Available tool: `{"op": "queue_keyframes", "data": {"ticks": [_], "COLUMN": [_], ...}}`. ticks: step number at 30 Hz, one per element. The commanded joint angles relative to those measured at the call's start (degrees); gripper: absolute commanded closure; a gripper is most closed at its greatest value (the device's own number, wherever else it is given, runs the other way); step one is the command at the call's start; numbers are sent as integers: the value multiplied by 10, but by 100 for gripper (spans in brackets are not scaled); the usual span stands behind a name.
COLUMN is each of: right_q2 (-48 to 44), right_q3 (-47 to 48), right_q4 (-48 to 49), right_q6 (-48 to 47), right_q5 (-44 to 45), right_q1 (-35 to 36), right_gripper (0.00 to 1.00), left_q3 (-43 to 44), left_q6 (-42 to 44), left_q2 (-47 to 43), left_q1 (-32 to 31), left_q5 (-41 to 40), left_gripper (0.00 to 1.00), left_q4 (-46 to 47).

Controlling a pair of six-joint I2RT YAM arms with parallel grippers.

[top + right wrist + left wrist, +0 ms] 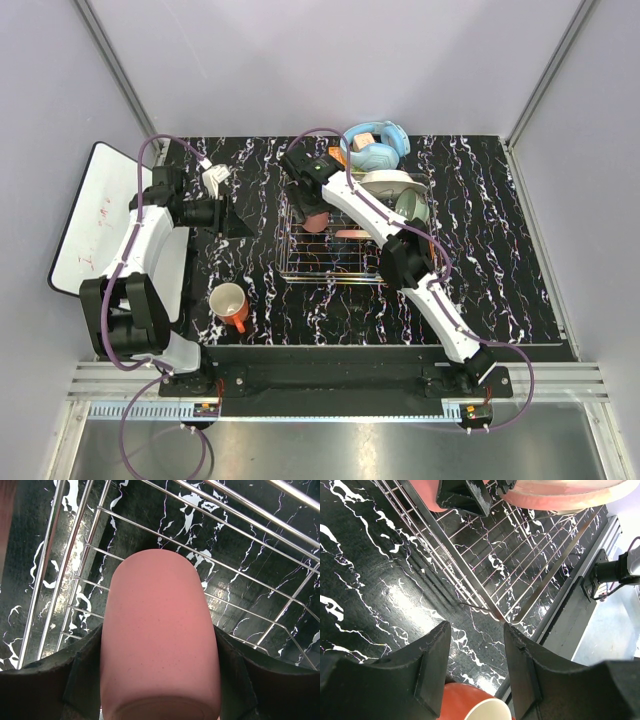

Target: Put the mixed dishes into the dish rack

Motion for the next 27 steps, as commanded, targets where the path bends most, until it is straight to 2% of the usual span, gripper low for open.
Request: {"op": "queue_keyframes", "data": {"ticks": [1,3,6,7,8,20,27], "right_q2": [10,13,13,10,8,-43,-121], "right_q3": [0,-3,-4,-3,-3,24,-22], "right_q4": [24,27,30,31,34,47,43], "right_q6": [-11,-12,-15,-17,-20,-36,-36], "right_q5": [15,15,21,23,27,66,92], "right_q1": [5,5,6,6,8,13,37], "right_gripper": [84,66,33,10,1,0,0], "left_q3": [5,3,-1,-2,-4,-5,1], "left_q6": [14,17,20,21,21,28,61], "left_q2": [-14,-15,-15,-14,-13,-14,-30], "left_q1": [2,2,2,2,2,2,2], "left_q5": [6,5,4,3,3,2,-31], "left_gripper": [51,51,51,51,51,51,52], "left_q4": [4,3,2,1,1,-6,-25]}}
